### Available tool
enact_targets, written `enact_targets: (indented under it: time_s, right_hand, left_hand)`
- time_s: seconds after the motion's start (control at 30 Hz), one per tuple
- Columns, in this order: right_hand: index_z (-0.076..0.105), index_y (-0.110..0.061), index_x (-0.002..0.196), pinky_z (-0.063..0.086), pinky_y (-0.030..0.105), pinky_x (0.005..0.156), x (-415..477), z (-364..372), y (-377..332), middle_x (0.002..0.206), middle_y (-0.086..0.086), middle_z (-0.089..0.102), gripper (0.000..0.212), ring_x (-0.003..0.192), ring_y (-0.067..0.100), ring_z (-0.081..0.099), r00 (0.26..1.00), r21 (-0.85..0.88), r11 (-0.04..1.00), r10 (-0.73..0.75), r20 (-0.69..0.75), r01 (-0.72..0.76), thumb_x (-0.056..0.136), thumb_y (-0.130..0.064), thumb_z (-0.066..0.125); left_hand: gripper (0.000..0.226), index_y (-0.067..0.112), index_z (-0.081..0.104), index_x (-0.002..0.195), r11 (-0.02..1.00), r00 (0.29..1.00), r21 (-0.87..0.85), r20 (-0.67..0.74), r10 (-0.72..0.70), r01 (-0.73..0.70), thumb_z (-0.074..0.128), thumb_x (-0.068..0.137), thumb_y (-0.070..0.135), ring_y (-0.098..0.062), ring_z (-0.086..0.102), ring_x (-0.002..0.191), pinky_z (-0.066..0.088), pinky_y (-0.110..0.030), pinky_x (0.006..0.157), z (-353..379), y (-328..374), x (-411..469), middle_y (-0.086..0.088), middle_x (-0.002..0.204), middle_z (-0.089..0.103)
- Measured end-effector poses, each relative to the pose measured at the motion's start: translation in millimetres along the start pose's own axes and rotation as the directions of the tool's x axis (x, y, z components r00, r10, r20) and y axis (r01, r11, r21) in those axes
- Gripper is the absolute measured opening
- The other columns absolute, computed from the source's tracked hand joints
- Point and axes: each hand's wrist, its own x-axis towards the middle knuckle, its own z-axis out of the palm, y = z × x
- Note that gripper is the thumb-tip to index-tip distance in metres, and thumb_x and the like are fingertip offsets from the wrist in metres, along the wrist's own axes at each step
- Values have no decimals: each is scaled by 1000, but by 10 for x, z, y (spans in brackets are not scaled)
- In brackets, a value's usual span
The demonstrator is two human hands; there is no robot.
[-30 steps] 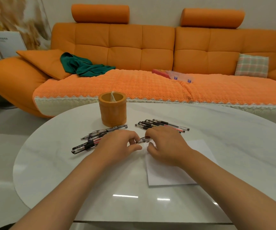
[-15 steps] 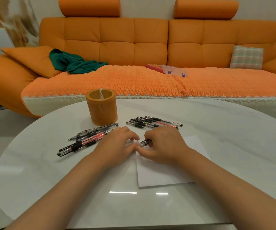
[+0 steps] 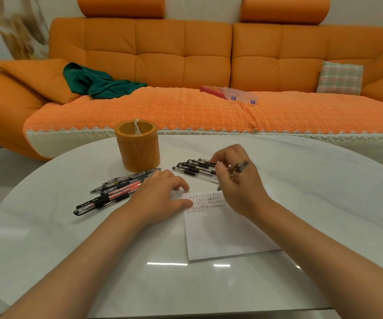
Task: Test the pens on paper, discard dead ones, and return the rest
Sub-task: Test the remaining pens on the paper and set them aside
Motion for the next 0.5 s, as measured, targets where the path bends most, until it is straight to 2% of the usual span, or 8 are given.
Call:
enact_targets:
  time_s: [0.07, 0.13, 0.17, 0.23, 0.33, 0.4, 0.5]
  right_hand:
    - [63, -14, 93, 56, 43, 59, 5, -15, -20, 84, -13, 55, 27, 66, 12, 59, 992, 153, 980, 123, 16, -124, 102, -26, 40]
    - [65, -10, 87, 45, 33, 49, 8, -30, -32, 62, -2, 53, 44, 48, 15, 48, 944, 400, 855, 303, 133, -331, 106, -36, 35]
    - [66, -9, 84, 38, 28, 46, 6, -53, -35, 58, 7, 51, 46, 45, 20, 44, 898, 477, 761, 381, 220, -439, 107, -36, 36]
    - [68, -9, 82, 34, 28, 46, -25, -84, -34, 62, 15, 57, 33, 45, 25, 48, 808, 482, 650, 444, 387, -588, 102, -26, 48]
    - [66, -7, 86, 38, 26, 43, -93, -66, -5, 66, 13, 64, 5, 49, 24, 58, 753, 375, 678, 425, 502, -632, 89, -3, 63]
    - [64, -6, 85, 40, 26, 44, -118, -53, -7, 59, 12, 62, 9, 47, 22, 56, 750, 301, 728, 425, 506, -616, 84, 3, 63]
    - [61, -6, 76, 44, 26, 49, -131, -41, -58, 55, 9, 63, 10, 46, 20, 54, 759, 230, 786, 407, 508, -574, 84, -3, 65]
  left_hand:
    - [40, 45, 59, 118, 1000, 999, -8, 30, -13, 13, 66, 82, 63, -7, 42, 109, 45, -33, 93, -24, -4, 18, 20, 104, 48]
    - [41, 45, 59, 119, 1000, 998, -9, 60, -23, 24, 67, 82, 62, -8, 41, 110, 44, -30, 92, -51, 1, 33, 19, 105, 48]
    - [41, 44, 58, 119, 1000, 997, -8, 72, -28, 29, 67, 83, 61, -8, 41, 110, 43, -29, 91, -62, 7, 41, 18, 107, 49]
    - [42, 44, 58, 120, 999, 995, -12, 88, -43, 44, 69, 82, 59, -8, 42, 109, 43, -28, 89, -81, 15, 58, 17, 109, 49]
    - [44, 44, 59, 120, 997, 993, -31, 93, -69, 72, 72, 81, 58, -8, 44, 109, 44, -29, 89, -95, 14, 84, 18, 109, 50]
    - [45, 44, 59, 120, 996, 992, -36, 102, -73, 77, 73, 80, 58, -8, 44, 108, 43, -28, 87, -95, 12, 104, 18, 107, 50]
    - [47, 44, 56, 122, 995, 990, -50, 116, -81, 88, 74, 80, 56, -8, 43, 107, 42, -27, 87, -89, 6, 130, 20, 106, 49]
